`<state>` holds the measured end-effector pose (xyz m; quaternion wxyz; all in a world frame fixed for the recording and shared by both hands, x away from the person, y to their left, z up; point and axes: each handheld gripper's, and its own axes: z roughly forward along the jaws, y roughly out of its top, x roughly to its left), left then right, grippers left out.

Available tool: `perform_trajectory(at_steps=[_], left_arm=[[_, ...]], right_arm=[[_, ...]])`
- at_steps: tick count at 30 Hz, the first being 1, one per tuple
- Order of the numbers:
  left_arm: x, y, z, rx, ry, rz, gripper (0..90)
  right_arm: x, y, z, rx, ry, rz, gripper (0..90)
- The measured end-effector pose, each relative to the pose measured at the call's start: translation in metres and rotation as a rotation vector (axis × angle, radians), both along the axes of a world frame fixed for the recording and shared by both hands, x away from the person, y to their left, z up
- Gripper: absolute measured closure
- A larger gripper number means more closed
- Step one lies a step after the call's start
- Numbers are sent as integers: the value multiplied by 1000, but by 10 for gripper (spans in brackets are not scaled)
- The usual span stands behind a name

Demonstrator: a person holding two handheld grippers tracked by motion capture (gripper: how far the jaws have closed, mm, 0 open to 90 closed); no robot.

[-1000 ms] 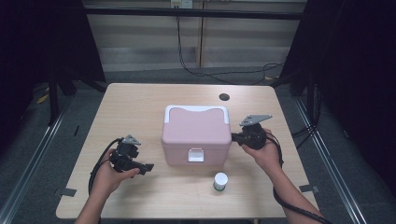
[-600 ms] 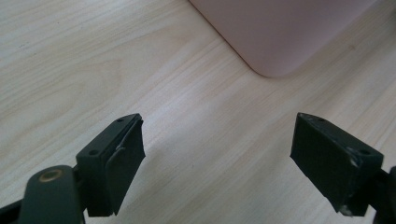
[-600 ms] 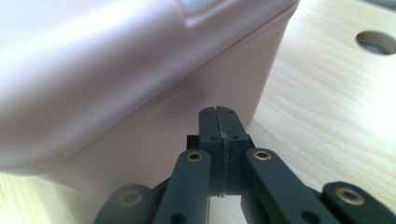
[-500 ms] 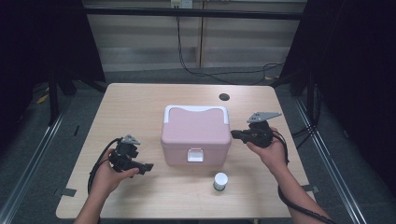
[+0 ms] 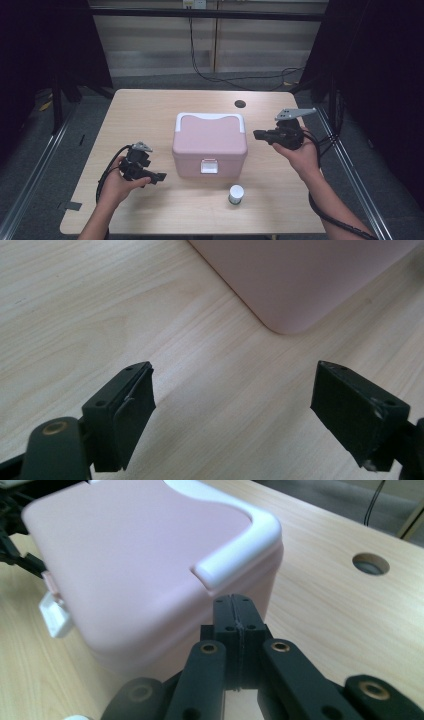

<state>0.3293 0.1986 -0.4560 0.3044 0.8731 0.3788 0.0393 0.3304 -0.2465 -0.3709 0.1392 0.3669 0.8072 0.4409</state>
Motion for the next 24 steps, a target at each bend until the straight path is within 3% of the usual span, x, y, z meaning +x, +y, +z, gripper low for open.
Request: perform_trajectory(at_steps=[9, 16, 24], left_arm=[[4, 4, 8, -13, 17, 11, 169], [8, 6, 21, -25, 19, 36, 161], [19, 9, 42, -37, 19, 59, 156]], right_arm=[[1, 22, 18, 22, -20, 50, 899], [5, 44, 12, 15, -27, 82, 893], [9, 54, 2, 8, -19, 101, 892]])
